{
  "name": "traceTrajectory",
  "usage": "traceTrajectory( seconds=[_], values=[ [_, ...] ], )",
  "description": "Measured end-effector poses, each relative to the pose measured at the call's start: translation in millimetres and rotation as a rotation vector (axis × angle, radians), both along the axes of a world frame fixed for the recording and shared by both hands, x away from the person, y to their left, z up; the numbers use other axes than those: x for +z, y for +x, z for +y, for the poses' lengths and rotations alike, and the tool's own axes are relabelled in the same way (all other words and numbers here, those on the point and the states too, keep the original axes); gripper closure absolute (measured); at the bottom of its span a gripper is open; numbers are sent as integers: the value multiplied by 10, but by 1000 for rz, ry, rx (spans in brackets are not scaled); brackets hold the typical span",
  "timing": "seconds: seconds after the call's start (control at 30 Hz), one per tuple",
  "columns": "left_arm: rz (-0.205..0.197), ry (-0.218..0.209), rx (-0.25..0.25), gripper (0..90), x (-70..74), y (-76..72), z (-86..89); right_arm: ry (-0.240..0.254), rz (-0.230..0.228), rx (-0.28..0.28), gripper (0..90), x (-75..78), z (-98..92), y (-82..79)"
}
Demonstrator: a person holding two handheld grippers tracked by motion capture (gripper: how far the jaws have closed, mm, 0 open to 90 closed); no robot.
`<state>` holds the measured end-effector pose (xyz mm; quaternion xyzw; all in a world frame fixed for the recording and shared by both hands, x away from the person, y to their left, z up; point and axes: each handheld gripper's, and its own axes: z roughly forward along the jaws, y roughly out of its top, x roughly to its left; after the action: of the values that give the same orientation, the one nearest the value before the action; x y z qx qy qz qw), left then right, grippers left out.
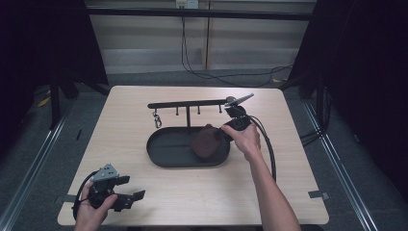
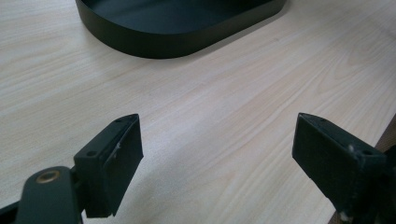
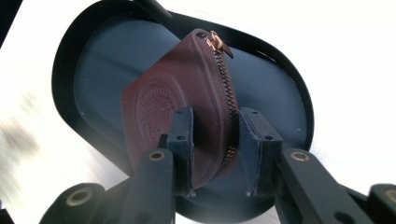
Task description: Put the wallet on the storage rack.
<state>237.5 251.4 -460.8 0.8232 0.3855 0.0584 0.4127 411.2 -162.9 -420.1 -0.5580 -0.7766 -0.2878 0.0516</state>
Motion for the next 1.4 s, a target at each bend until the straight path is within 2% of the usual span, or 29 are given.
traceTrajectory(
  seconds=[0.3,0.57,0.63,0.67,0.73,0.8,0.9,1.03,1.13,1.2,1.27,1.33,1.4],
  values=[
    [2,2,0,161,-2,2,-1,16,7,-23,674,-179,-25,5],
    [2,2,11,162,-3,5,7,67,-2,-62,665,-291,-80,8],
    [-3,5,12,161,2,5,15,69,-4,-75,672,-328,-94,12],
    [-3,6,12,161,2,6,16,54,4,-65,670,-365,-91,14],
    [-2,4,12,161,1,6,15,37,4,-70,735,-403,-76,1],
    [2,3,15,161,-2,9,13,68,-10,-57,716,-420,-72,-4],
    [2,4,14,161,-3,11,11,54,-15,-63,704,-401,-61,-16],
    [0,2,18,161,-2,11,13,40,-51,-53,633,-361,-59,-44],
    [4,6,15,161,-5,15,14,46,-88,-46,568,-329,-79,-69],
    [0,10,12,161,-6,15,13,32,-116,-39,526,-305,-83,-87],
    [1,12,7,164,-8,14,12,31,-131,-35,439,-283,-88,-107],
    [0,11,10,164,-7,15,13,23,-148,-35,392,-265,-90,-130],
    [-1,11,13,164,-7,16,18,35,-164,-33,326,-252,-106,-157]
  ],
)
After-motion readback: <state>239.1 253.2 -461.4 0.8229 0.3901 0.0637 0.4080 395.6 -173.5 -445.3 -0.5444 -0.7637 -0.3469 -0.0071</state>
